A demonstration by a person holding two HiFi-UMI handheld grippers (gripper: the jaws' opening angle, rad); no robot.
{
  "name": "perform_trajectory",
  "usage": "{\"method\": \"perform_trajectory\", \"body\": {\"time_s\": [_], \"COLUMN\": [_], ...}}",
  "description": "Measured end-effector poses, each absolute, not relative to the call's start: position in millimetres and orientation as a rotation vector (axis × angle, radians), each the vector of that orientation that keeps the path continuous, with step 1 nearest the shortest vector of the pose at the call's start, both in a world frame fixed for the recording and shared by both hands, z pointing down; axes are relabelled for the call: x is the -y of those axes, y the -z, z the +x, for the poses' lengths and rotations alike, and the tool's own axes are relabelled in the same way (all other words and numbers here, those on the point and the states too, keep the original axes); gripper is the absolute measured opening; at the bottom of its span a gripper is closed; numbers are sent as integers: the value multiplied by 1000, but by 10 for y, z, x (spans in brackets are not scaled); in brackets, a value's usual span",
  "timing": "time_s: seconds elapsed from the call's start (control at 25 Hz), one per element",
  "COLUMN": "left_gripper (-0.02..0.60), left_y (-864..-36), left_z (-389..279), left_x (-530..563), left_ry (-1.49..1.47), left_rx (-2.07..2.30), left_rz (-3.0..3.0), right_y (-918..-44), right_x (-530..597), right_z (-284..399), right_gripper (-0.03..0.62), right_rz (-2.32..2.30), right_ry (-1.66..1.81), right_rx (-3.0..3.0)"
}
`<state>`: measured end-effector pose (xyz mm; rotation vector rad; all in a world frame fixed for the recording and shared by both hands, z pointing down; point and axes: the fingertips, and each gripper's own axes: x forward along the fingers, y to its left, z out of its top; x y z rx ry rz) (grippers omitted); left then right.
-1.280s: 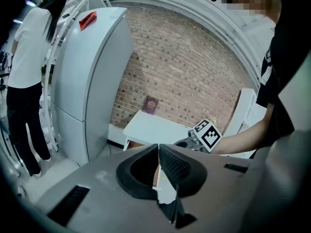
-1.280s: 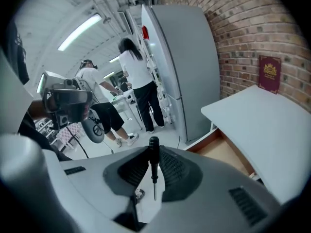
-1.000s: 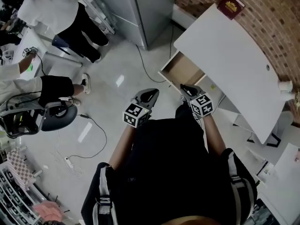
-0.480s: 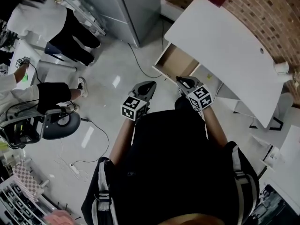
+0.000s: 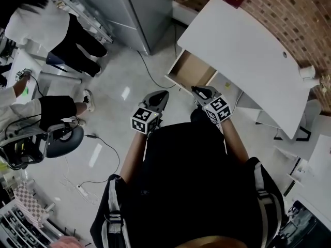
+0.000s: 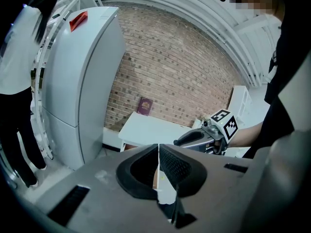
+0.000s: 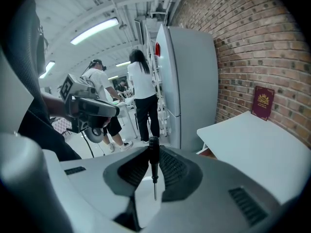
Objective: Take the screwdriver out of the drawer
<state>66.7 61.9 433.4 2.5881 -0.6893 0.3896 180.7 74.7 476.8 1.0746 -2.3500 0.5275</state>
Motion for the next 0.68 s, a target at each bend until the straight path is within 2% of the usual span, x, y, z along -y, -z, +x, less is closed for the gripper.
{"method": "perform_trajectory", "body": {"time_s": [0.68], "left_gripper": [18], "left_y": [-4372], "left_z": [731], "left_x": [-566], "left_ry": [-391], "left_rx": [681], "left_rz": [2576], "right_y": [-4799], "right_x": [-726], "right_z": [1850], "right_gripper": [123], "right_rz": [1054], "right_ry": [-500], "right_rx": [2317]}}
